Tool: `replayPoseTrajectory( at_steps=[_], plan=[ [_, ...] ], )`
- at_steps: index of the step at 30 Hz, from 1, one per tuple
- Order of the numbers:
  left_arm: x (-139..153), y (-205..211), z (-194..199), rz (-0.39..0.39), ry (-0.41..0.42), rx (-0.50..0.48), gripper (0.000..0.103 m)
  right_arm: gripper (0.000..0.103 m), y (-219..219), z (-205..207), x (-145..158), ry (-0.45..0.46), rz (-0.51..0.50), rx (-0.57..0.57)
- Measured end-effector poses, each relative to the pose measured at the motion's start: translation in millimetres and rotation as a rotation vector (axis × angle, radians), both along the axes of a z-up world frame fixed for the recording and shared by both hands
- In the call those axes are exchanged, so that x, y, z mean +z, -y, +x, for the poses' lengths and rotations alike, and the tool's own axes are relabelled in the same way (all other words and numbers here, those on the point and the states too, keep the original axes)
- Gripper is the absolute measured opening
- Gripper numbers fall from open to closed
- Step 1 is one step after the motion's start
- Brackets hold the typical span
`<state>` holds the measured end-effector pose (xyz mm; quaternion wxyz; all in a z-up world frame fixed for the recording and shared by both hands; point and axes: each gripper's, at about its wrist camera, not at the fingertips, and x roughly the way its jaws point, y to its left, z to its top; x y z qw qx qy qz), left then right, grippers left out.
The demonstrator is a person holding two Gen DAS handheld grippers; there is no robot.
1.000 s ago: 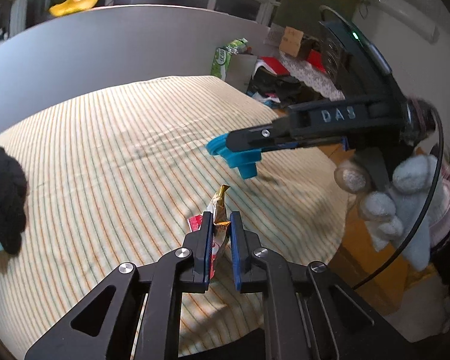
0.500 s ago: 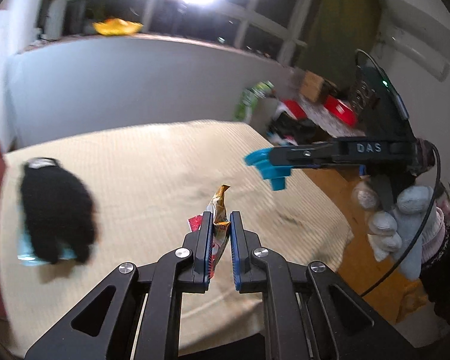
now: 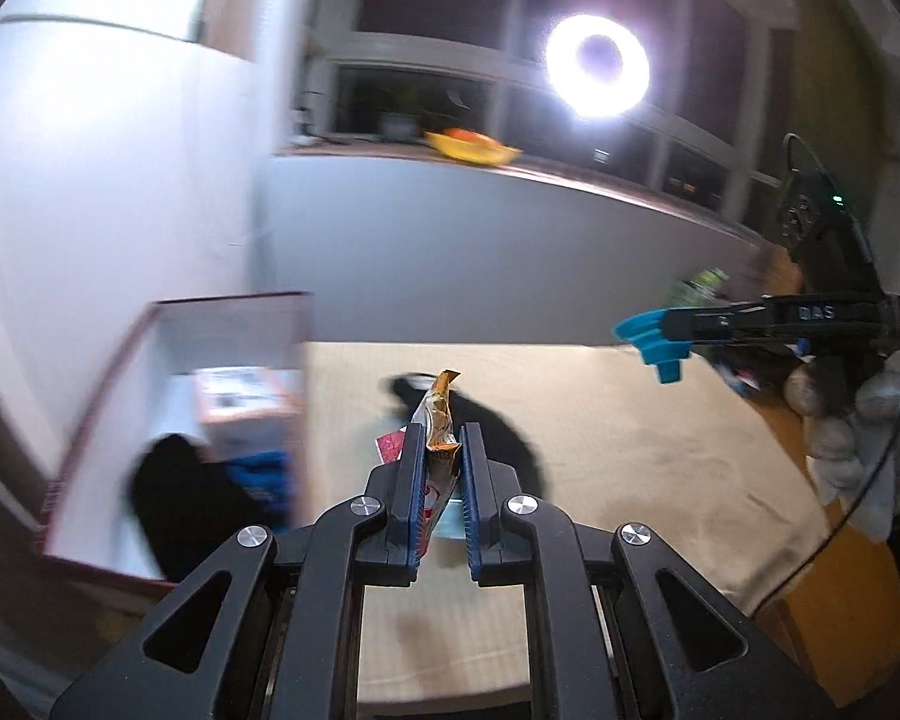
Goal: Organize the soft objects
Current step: 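Carry the funnel and snack bag into the shoebox and open both grippers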
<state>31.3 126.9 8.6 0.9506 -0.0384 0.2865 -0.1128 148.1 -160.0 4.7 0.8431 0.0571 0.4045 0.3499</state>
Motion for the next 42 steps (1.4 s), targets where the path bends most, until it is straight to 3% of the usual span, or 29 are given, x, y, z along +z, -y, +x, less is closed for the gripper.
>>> replayPoseTrajectory(
  at_steps=[7,14,19,33,36,37,39,41,42],
  plan=[
    [-9,-65,3,-0.031,-0.007,0.158,0.009,0.045,-97,8,10,0.015,0.016,0.155],
    [-18,-88,15,-0.020,-0.019,0.238,0.009,0.045,-189,9,8,0.012,-0.010,0.273],
    [-27,-103,21,-0.002,-0.038,0.271,0.009,0.045,-231,12,-8,-0.020,-0.038,0.317],
    [-38,-113,32,-0.016,-0.063,0.278,0.010,0.049,-268,19,-30,-0.072,-0.056,0.349],
    [-38,-113,32,-0.012,-0.062,0.279,0.010,0.056,-272,19,-29,-0.064,-0.063,0.348],
    [-38,-113,32,-0.013,-0.061,0.279,0.012,0.056,-273,20,-29,-0.061,-0.065,0.343],
    [-38,-111,30,-0.003,-0.054,0.280,0.027,0.058,-274,20,-29,-0.061,-0.065,0.344],
    [-36,-109,27,0.009,-0.036,0.283,0.059,0.060,-274,20,-28,-0.054,-0.074,0.338],
    [-35,-108,25,0.015,-0.025,0.288,0.063,0.061,-274,20,-27,-0.050,-0.077,0.338]
  ],
)
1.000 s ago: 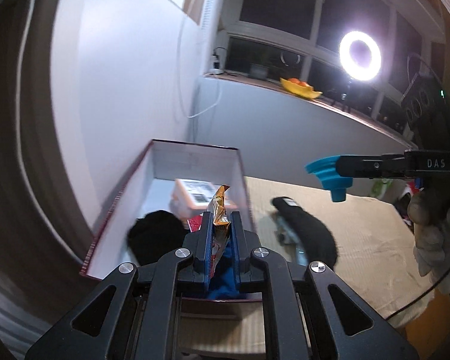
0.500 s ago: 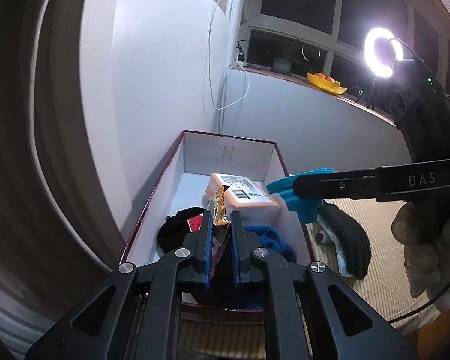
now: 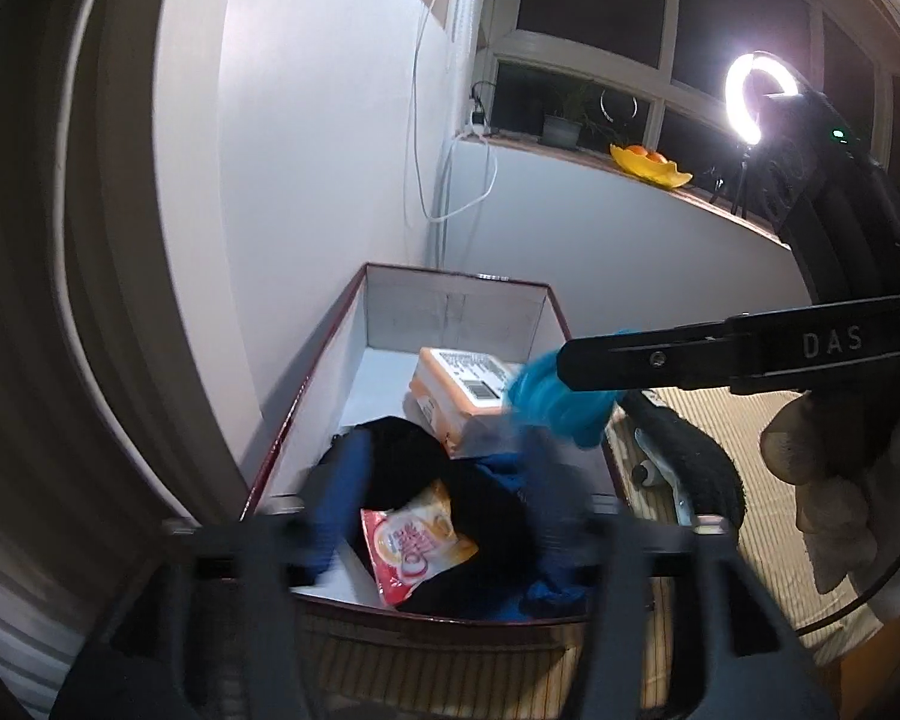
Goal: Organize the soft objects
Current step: 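Carry the funnel and snack bag into the shoebox and open both grippers, then move the right gripper over to the black knit glove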
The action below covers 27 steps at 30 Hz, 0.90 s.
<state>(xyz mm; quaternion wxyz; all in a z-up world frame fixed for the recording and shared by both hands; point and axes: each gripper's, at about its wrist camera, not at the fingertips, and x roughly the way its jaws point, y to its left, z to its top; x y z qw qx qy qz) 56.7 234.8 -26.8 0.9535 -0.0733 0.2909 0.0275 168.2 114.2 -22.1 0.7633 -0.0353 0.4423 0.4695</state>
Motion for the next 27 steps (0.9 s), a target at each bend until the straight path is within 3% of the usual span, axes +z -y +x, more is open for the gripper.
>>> replayPoseTrajectory(
  at_steps=[3,12,22,24,26,27],
  plan=[
    [3,2,-3,0.015,0.012,0.010,0.064,0.065,2,-1,3,0.009,0.003,-0.002],
    [9,0,-13,-0.004,0.036,0.006,0.064,0.066,18,-8,6,0.029,0.001,-0.002],
    [11,17,-30,-0.091,0.049,-0.058,0.064,0.065,88,-1,12,0.076,-0.015,-0.088],
    [12,26,-33,-0.099,0.049,-0.080,0.064,0.055,101,6,12,0.079,-0.029,-0.115],
    [12,35,-36,-0.106,0.049,-0.104,0.064,0.034,110,14,9,0.069,-0.054,-0.136],
    [13,38,-37,-0.108,0.048,-0.112,0.064,0.031,112,17,7,0.061,-0.060,-0.137]
  ],
)
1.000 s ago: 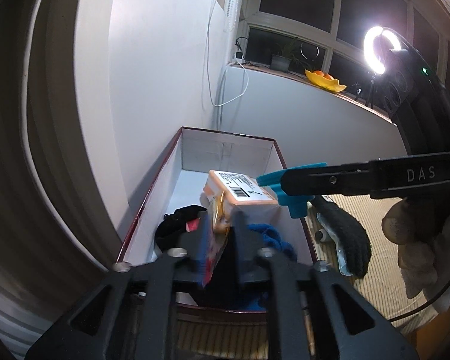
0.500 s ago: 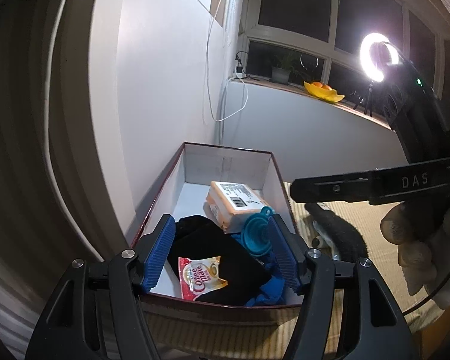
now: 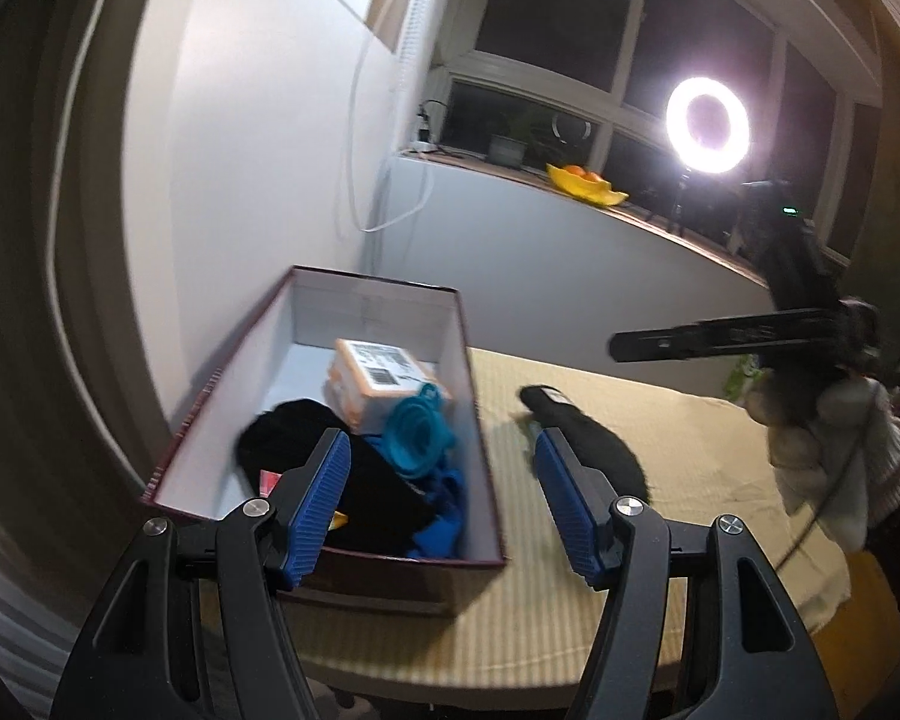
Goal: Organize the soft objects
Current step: 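Move the right gripper over to the black knit glove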
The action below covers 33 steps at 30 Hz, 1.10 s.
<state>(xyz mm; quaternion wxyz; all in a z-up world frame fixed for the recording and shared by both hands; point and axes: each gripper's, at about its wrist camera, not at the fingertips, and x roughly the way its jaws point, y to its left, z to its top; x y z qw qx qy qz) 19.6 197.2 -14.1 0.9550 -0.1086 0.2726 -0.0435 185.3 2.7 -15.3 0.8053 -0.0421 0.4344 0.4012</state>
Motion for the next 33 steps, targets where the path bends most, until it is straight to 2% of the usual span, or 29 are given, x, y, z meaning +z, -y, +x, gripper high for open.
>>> replayPoseTrajectory(
  at_steps=[2,11,16,27,33],
  plan=[
    [1,6,-2,-0.001,0.001,-0.014,0.064,0.022,-1,6,-7,-0.013,-0.031,0.001],
    [-1,9,-6,-0.011,-0.019,-0.011,0.064,0.014,-23,25,-50,-0.111,-0.096,0.021],
    [-6,9,-7,-0.015,-0.037,-0.009,0.064,0.013,-34,26,-75,-0.154,-0.151,0.024],
    [-6,15,-4,-0.032,-0.044,-0.022,0.064,0.013,-29,29,-94,-0.150,-0.235,-0.017],
    [-7,17,-4,-0.033,-0.049,-0.023,0.064,0.013,-34,28,-101,-0.106,-0.289,-0.017]
  ],
)
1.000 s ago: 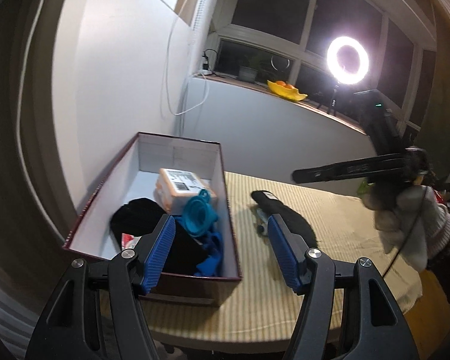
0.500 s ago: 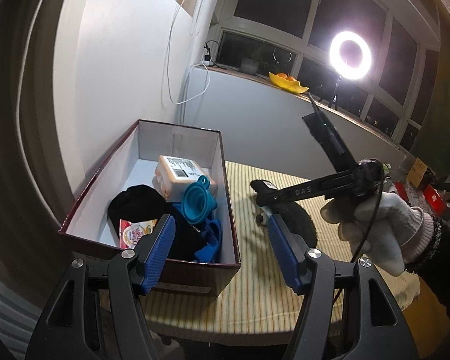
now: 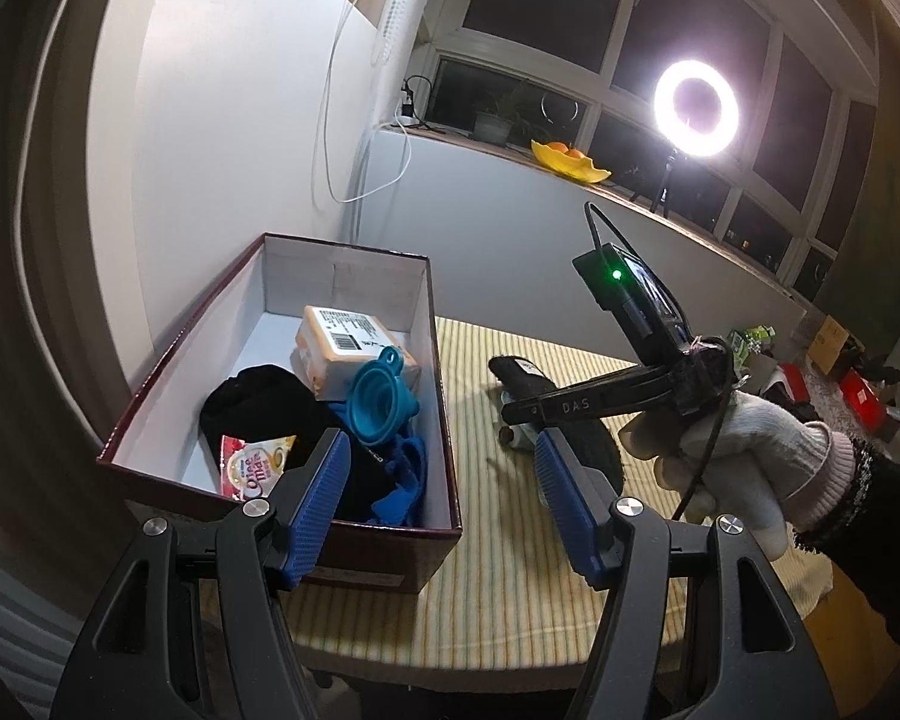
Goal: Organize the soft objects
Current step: 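Move the right gripper over to the black knit glove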
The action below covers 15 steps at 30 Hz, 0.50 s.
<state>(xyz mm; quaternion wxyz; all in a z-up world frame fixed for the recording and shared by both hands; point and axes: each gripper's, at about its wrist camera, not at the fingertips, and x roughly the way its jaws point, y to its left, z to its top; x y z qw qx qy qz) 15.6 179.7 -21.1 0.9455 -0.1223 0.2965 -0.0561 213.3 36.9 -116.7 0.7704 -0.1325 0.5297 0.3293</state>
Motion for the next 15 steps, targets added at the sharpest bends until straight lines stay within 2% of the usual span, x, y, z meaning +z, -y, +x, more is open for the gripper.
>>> replayPoseTrajectory(
  at_steps=[9,15],
  plan=[
    [1,3,2,0.006,0.004,-0.004,0.064,0.013,29,4,10,0.002,-0.003,-0.062],
    [1,14,6,0.008,0.001,-0.026,0.064,0.012,66,9,19,0.022,-0.004,-0.125]
  ],
)
